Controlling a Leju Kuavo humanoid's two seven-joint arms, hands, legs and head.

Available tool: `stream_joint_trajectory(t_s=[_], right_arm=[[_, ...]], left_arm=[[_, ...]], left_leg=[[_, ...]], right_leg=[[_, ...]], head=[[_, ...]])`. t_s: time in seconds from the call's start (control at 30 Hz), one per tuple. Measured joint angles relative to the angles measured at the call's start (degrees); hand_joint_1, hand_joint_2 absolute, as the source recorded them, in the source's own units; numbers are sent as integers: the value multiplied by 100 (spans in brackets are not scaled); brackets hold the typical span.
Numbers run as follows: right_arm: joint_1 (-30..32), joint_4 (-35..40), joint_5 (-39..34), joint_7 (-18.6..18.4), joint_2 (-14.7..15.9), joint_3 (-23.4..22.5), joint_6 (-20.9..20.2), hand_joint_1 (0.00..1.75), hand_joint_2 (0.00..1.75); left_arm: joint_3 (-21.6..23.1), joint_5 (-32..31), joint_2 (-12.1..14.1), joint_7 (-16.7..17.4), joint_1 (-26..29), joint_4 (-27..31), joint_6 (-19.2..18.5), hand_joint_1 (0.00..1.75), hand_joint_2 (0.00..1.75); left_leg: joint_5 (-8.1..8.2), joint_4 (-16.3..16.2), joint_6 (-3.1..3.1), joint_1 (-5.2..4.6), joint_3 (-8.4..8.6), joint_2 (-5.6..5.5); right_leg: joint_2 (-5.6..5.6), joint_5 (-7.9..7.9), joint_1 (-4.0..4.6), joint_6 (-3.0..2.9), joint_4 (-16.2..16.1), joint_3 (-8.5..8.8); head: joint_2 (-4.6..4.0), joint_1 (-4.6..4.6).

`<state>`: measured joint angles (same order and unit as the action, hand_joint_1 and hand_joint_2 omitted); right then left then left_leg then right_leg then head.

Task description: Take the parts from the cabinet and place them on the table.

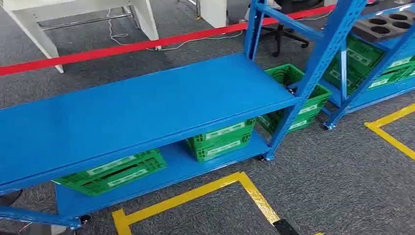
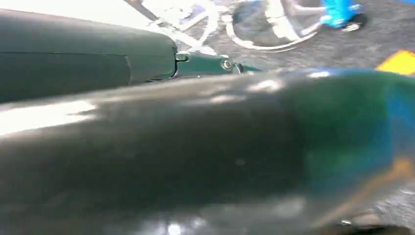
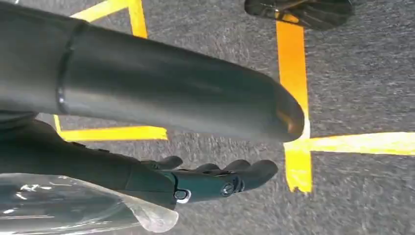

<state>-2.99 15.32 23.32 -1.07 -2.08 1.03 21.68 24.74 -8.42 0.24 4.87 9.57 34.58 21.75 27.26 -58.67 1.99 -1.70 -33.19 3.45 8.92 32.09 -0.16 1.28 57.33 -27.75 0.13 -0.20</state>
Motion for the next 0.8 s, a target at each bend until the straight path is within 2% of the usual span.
stream_joint_trajectory(t_s=[0.03,0.07,0.1,0.13,0.17,0.2,0.23,0.27,0.3,0.33,0.37,0.4,0.43,0.5,0.53,0.57,0.6,0.63,0.67,0.7,0.73,0.77,0.8], right_arm=[[-3,6,2,0,-5,-4,28,0,0],[-10,7,2,0,-4,-17,54,0,0],[-8,7,2,0,-6,-33,76,0,0],[6,7,0,0,-6,-37,76,0,0],[21,4,0,0,-6,-39,76,0,0],[38,0,0,-9,-6,-44,76,0,0],[57,0,-2,-7,-7,-52,76,0,0],[61,0,-2,-7,-6,-63,79,0,0],[58,0,-2,-4,-6,-79,79,0,0],[54,0,-2,-2,-6,-85,81,0,0],[56,-2,-2,-2,-7,-87,79,0,0],[68,-9,-2,0,-22,-87,76,0,0],[56,-9,-2,9,-22,-87,79,0,0],[64,-9,-18,7,-26,-92,76,0,0],[60,-9,-18,13,-65,-92,74,0,0],[51,-9,-20,15,-50,-96,76,0,0],[48,-9,-33,20,-48,-101,76,0,0],[60,-9,-57,26,-48,-103,72,0,0],[81,-9,-77,39,-48,-107,52,0,0],[93,-9,-103,52,-48,-118,44,0,0],[96,-9,-105,59,-48,-127,37,0,0],[94,-9,-109,72,-50,-129,28,0,0],[86,-9,-129,90,-50,-131,13,0,0]], left_arm=[[0,-2,-13,0,11,-11,-2,0,0],[-4,-4,-16,-7,28,-22,4,0,0],[-7,-9,-13,-9,2,-39,4,0,0],[-7,-9,-20,-20,-32,-61,4,0,0],[-2,-13,-39,-39,-55,-85,2,0,0],[-2,-15,-57,-61,-75,-122,4,0,0],[-2,-15,-68,-66,-80,-157,2,0,0],[-2,-15,-72,-66,-76,-183,2,0,0],[-2,-15,-72,-68,-71,-201,2,0,0],[-2,-15,-77,-68,-74,-218,2,0,0],[-4,-15,-74,-68,-80,-234,2,0,0],[-4,-15,-70,-81,-122,-251,2,0,0],[-6,-15,-72,-107,-127,-279,2,0,0],[-7,-15,-74,-151,-124,-354,0,0,0],[-7,-13,-66,-162,-123,-393,0,0,0],[-4,-11,-85,-183,-119,-413,0,0,0],[-4,-7,-90,-223,-141,-433,-4,0,0],[-4,0,-96,-291,-191,-474,-15,0,0],[-4,2,-109,-372,-231,-516,-15,0,0],[-4,2,-118,-429,-258,-551,-28,0,0],[-4,2,-122,-464,-261,-573,-33,0,0],[-4,4,-127,-494,-256,-603,-33,0,0],[-4,20,-129,-531,-248,-630,-35,0,0]], left_leg=[[-54,115,32,69,86,-78],[-80,166,34,98,116,-135],[-93,172,62,118,109,-219],[-92,172,68,124,104,-305],[-87,172,76,124,103,-391],[-85,169,78,124,106,-493],[-80,167,70,130,117,-586],[-71,159,56,141,132,-675],[-53,142,30,156,146,-759],[-26,107,-10,173,155,-829],[8,61,-59,176,136,-891],[34,-26,-96,146,77,-964],[16,-11,-120,156,48,-1023],[-16,14,-171,187,35,-1162],[5,-9,-192,185,24,-1225],[76,-109,-222,157,-10,-925],[238,-381,-250,156,-137,-662],[459,-817,-275,172,-358,-519],[677,-1319,-290,184,-611,-443],[803,-1716,-300,192,-813,-408],[776,-1829,-301,196,-880,-395],[616,-1699,-287,196,-804,-390],[370,-1332,-256,192,-624,-383]], right_leg=[[27,41,21,40,-32,5],[-363,118,-7,71,77,-24],[-662,322,-25,80,442,-208],[-796,511,-44,98,890,-435],[-852,663,-58,110,1337,-681],[-870,717,-59,126,1665,-894],[-874,613,-60,136,1709,-983],[-878,368,-63,144,1478,-938],[-910,45,-73,161,1028,-774],[-1006,-254,-102,178,516,-567],[-1325,-294,-152,204,217,-429],[-1505,-210,-168,178,99,-383],[-1426,-213,-156,103,142,-350],[-1302,-205,-120,33,150,-331],[-1209,-224,-173,-17,124,-316],[-1150,-218,-162,-55,120,-297],[-1073,-205,-154,-104,120,-289],[-977,-190,-136,-126,120,-283],[-866,-174,-121,-142,120,-281],[-772,-162,-111,-146,120,-277],[-706,-151,-105,-145,120,-266],[-652,-134,-99,-143,120,-246],[-616,-117,-92,-138,120,-218]], head=[[2,0],[0,41],[2,35],[0,63],[2,66],[2,63],[0,68],[0,68],[2,66],[0,70],[0,70],[0,83],[2,63],[0,63],[0,68],[0,33],[0,-26],[0,-33],[0,-33],[0,-31],[0,-33],[0,-33],[0,-37]])
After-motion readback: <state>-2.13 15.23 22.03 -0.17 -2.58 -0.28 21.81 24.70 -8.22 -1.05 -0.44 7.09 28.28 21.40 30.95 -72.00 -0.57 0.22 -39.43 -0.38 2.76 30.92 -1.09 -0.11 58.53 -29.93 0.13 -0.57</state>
